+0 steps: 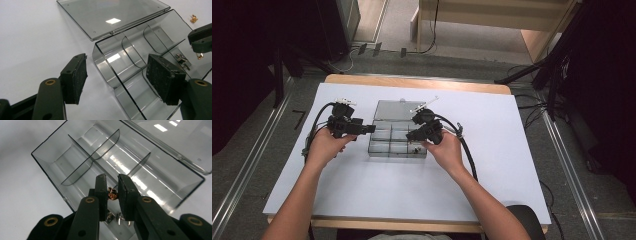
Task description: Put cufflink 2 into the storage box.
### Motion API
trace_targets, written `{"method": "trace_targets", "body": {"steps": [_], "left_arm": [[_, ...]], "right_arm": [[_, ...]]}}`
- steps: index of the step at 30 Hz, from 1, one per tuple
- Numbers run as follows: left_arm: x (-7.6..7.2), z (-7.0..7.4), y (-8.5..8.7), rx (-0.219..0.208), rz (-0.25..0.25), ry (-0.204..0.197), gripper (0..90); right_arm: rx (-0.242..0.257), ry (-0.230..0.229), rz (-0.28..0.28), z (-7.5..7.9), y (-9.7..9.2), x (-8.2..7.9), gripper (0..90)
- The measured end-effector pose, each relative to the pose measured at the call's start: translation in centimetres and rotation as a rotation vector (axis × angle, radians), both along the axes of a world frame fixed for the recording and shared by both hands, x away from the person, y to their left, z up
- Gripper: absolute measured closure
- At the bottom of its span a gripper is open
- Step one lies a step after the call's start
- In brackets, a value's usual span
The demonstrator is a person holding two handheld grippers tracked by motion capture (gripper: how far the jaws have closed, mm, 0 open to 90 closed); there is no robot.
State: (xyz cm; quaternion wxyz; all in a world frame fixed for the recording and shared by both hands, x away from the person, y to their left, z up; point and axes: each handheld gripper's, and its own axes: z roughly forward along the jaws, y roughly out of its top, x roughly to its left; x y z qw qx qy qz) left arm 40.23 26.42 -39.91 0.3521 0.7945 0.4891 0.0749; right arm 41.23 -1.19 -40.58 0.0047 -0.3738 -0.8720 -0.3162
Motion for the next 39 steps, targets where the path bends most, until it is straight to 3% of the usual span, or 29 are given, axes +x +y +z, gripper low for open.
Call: {"method": "trace_targets", "body": {"steps": [12, 39], "left_arm": [[0.0, -0.3, -0.5, 0.013, -0.02, -0.002, 33.9], [0.1, -0.3, -0.2, 0.005, -0.007, 0.002, 33.9]], "right_arm": [[0.008, -0.004, 0.027, -0.7, 1.2, -0.3, 79.9], [-0.038, 0.018, 0.064, -3.3, 3.2, -0.3, 79.5]]}}
